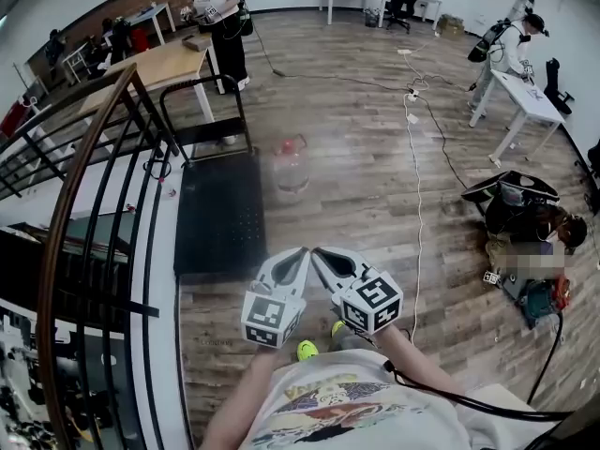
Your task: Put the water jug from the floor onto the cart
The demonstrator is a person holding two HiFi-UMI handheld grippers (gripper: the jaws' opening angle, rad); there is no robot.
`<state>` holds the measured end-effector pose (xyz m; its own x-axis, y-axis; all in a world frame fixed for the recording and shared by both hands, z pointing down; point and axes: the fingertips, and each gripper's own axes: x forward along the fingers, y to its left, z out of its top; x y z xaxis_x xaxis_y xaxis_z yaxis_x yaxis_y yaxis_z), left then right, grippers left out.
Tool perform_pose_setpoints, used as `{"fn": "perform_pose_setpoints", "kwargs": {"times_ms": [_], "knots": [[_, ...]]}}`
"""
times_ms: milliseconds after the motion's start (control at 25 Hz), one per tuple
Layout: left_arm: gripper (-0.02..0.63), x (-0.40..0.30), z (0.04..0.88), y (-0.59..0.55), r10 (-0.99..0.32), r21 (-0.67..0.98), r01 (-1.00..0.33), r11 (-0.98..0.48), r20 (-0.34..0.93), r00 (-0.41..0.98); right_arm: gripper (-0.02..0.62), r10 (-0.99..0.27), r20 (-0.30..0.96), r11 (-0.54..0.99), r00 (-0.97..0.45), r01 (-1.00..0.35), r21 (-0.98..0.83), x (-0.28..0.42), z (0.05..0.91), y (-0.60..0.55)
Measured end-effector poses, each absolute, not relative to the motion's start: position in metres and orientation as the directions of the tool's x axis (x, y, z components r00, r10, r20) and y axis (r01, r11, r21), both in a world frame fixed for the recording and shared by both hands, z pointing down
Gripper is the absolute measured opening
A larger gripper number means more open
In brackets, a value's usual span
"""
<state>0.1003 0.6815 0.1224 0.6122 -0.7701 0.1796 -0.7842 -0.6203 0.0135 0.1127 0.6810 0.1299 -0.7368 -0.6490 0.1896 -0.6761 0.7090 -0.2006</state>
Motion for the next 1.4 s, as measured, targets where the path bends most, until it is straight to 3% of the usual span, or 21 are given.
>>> {"fn": "perform_pose_setpoints", "kwargs": {"times_ms": [520, 1400], "knots": [[0.011, 0.095, 0.135, 0.634, -0.790, 0.026, -0.807, -0.590, 0.190, 0.583, 0.026, -0.634, 0.206, 0.716, -0.746, -0.666, -0.208, 0.108, 0.143, 0.632], [0.012, 0.154, 0.164, 0.446, -0.811, 0.033, -0.843, -0.537, 0.254, 0.527, 0.026, -0.575, 0.255, 0.755, -0.777, -0.624, -0.200, 0.167, 0.173, 0.442]]}}
